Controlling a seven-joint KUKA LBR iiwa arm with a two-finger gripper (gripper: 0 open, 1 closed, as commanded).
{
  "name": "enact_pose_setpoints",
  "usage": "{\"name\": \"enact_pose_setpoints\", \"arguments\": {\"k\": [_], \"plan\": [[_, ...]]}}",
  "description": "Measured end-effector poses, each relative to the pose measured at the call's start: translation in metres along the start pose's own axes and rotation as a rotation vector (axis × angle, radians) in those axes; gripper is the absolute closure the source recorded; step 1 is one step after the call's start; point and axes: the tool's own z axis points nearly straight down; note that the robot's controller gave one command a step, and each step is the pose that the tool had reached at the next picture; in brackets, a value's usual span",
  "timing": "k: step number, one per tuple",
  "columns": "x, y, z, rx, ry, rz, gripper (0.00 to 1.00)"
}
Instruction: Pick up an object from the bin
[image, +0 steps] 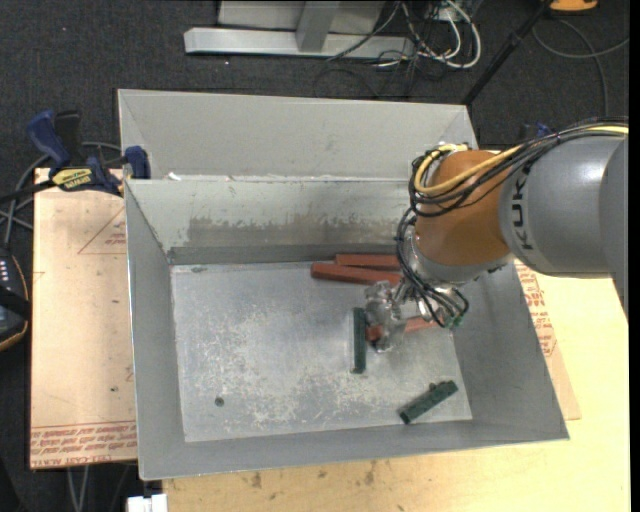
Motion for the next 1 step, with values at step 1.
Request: {"name": "enact_pose_setpoints", "arguments": {"k": [1], "plan": [[-0.0025,-0.0362,-0.1584,0.005,-0.010,-0.022,1.00]]}}
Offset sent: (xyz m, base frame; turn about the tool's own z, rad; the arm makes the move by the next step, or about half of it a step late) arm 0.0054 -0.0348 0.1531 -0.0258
